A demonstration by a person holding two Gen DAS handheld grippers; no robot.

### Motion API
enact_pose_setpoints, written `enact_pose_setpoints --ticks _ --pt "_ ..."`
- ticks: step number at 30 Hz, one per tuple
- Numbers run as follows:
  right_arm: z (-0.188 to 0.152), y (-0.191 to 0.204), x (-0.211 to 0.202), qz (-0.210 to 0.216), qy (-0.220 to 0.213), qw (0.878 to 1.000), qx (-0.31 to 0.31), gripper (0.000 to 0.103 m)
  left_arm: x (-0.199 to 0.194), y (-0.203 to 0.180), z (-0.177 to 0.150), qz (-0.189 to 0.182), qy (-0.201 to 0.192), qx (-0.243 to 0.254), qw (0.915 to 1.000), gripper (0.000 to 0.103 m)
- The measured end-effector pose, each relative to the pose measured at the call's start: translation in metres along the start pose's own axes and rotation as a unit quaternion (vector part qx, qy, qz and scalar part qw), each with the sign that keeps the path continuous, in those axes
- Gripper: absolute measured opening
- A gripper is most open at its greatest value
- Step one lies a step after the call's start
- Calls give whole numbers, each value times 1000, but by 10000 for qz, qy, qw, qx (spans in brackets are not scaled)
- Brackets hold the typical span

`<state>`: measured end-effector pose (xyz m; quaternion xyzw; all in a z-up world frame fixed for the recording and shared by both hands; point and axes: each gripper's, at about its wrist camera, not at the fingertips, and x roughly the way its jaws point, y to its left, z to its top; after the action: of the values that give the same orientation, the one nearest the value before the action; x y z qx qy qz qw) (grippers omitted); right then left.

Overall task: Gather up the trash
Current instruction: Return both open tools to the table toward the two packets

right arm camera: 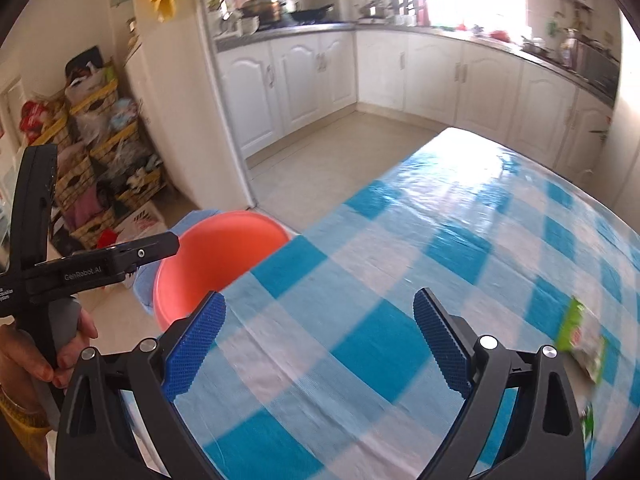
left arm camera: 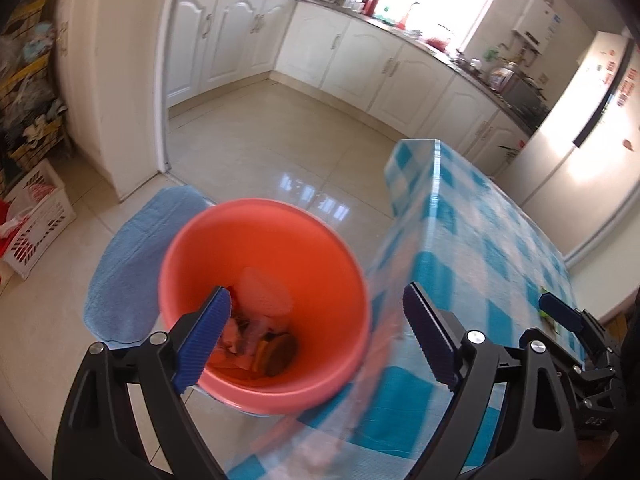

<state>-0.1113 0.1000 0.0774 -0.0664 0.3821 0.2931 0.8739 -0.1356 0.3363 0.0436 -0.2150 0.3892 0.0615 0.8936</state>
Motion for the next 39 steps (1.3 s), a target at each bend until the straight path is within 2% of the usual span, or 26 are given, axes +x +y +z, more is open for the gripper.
enact_pose_setpoints --ticks 14,19,22,28,32,39 --pt "-59 -33 -69 -508 -276 9972 468 94 -19 -69 -20 -453 34 731 9963 89" --pt "-86 -51 -94 -744 -387 9938 727 94 -23 -99 -33 -651 103 1106 9917 89" --pt "-102 -61 -110 -890 -426 9911 896 94 -27 -123 -45 -860 138 1420 9860 89" --pt "-127 -98 -147 -1168 -596 9812 1417 94 -35 -174 -69 -1285 215 2206 9666 89" --pt "-143 -127 -173 -1399 -777 9699 1837 94 -35 -211 -88 -1561 314 2740 9485 89" --pt "-171 -169 -196 -1654 -853 9529 2394 94 -25 -268 -126 -1893 651 3644 9095 89"
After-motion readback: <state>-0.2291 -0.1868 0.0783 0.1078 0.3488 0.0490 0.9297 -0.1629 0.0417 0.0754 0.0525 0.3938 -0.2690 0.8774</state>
